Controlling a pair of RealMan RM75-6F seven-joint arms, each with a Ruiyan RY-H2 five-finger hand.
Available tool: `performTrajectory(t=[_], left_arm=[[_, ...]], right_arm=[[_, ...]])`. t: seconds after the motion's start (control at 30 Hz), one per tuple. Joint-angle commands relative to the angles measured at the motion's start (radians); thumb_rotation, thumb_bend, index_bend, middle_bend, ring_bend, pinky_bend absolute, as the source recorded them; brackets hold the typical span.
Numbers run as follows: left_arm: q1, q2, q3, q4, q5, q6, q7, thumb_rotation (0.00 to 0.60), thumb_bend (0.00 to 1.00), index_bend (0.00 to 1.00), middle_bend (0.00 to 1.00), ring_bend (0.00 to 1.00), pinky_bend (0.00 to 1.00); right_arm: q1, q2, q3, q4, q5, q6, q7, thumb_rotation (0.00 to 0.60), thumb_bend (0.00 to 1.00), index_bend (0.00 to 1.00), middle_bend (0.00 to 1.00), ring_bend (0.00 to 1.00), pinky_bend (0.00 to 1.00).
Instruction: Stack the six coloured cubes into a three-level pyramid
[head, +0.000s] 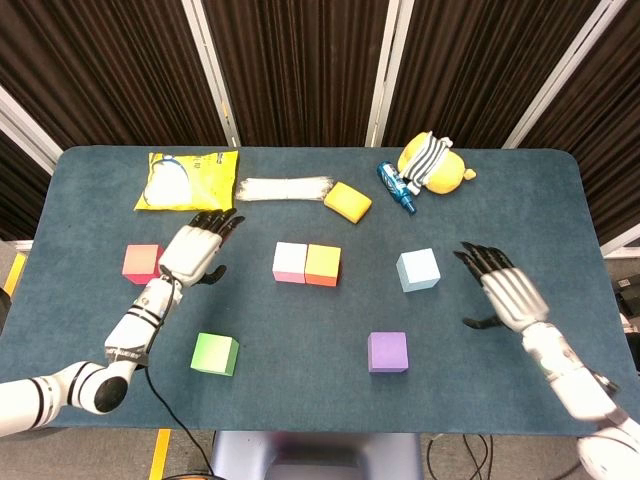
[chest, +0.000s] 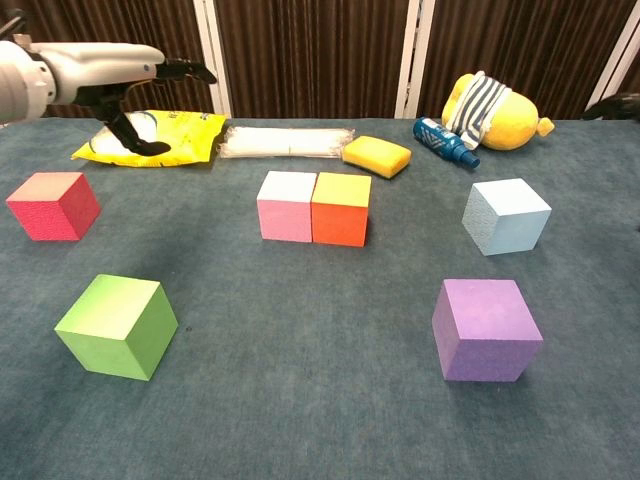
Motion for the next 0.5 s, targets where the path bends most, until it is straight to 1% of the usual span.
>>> performTrajectory(t=[0.03, 0.1, 0.23, 0.37, 0.5], left_arm=[[0.048, 0.034, 0.019, -0.027, 0.054, 0.042, -0.030, 0.600, 0.38, 0.00, 0.00, 0.00, 0.09], [0.088, 0.056, 0.029, -0.039, 0.104, 0.079, -0.066, 0.600, 0.38, 0.00, 0.00, 0.00, 0.09], [0.126, 0.075, 0.033, -0.026, 0.158, 0.097, -0.115, 0.600, 0.38, 0.00, 0.00, 0.00, 0.09], [0.164, 0.098, 0.033, -0.042, 0.194, 0.116, -0.162, 0.600, 0.38, 0.00, 0.00, 0.00, 0.09], [0.196, 0.107, 0.034, -0.051, 0.228, 0.130, -0.189, 0.600, 0.38, 0.00, 0.01, 0.00, 0.09]], right_arm=[[0.094, -0.077, 0.036, 0.084, 0.068, -0.112, -0.033, 0.600, 0.07, 0.14, 0.10, 0.01, 0.19], [0.164, -0.144, 0.057, 0.176, 0.117, -0.197, -0.053, 0.600, 0.10, 0.15, 0.12, 0.02, 0.19], [0.225, -0.203, 0.060, 0.265, 0.163, -0.267, -0.080, 0.600, 0.10, 0.16, 0.12, 0.03, 0.19], [0.276, -0.258, 0.058, 0.358, 0.202, -0.332, -0.096, 0.600, 0.10, 0.16, 0.12, 0.03, 0.19], [0.315, -0.313, 0.056, 0.437, 0.217, -0.368, -0.085, 0.600, 0.19, 0.18, 0.15, 0.05, 0.20]])
